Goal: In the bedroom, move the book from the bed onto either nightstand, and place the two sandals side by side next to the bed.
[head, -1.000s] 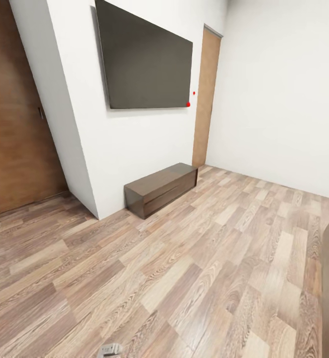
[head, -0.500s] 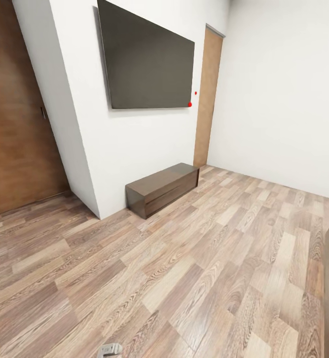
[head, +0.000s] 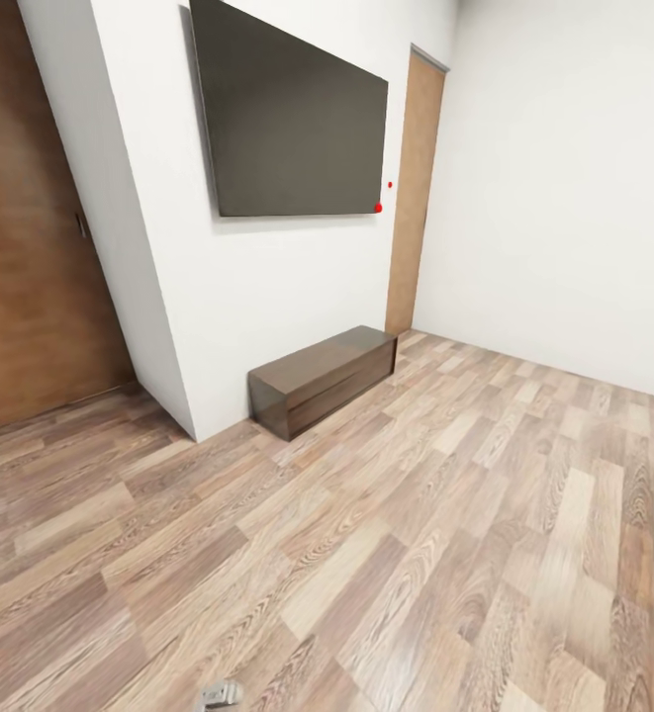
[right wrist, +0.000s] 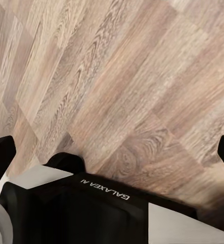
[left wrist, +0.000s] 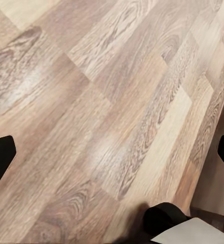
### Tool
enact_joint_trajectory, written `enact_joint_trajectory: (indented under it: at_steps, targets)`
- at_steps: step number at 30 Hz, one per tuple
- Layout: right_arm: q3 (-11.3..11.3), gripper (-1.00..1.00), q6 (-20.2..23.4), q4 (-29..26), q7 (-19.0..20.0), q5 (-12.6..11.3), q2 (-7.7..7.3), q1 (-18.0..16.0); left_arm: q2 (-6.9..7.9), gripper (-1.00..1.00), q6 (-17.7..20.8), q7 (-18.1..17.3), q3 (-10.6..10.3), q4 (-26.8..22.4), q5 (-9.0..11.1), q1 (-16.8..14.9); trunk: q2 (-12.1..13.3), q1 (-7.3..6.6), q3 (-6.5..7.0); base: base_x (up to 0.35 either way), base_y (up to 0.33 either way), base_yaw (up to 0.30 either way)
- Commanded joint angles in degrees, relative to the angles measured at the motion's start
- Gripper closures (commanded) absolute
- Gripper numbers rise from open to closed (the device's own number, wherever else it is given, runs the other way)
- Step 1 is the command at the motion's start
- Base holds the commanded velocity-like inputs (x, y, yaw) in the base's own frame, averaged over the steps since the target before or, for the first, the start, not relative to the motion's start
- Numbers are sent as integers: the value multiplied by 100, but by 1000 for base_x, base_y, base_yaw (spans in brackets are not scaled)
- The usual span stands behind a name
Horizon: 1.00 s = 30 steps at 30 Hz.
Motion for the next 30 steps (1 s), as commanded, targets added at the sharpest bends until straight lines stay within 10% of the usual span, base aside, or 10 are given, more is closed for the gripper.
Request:
enact_joint_trajectory:
  at_steps: [1,30]
  targets:
    - [0,-100,55,14,23,-61,-1,-8,1,-100,-23,-12,11,10,1,-4,-2,3,-6,313,0,0]
    - [-10,-100,56,14,23,-80,-10,-8,4,-100,-23,30,20,13,4,-4,-2,3,-6,327,0,0]
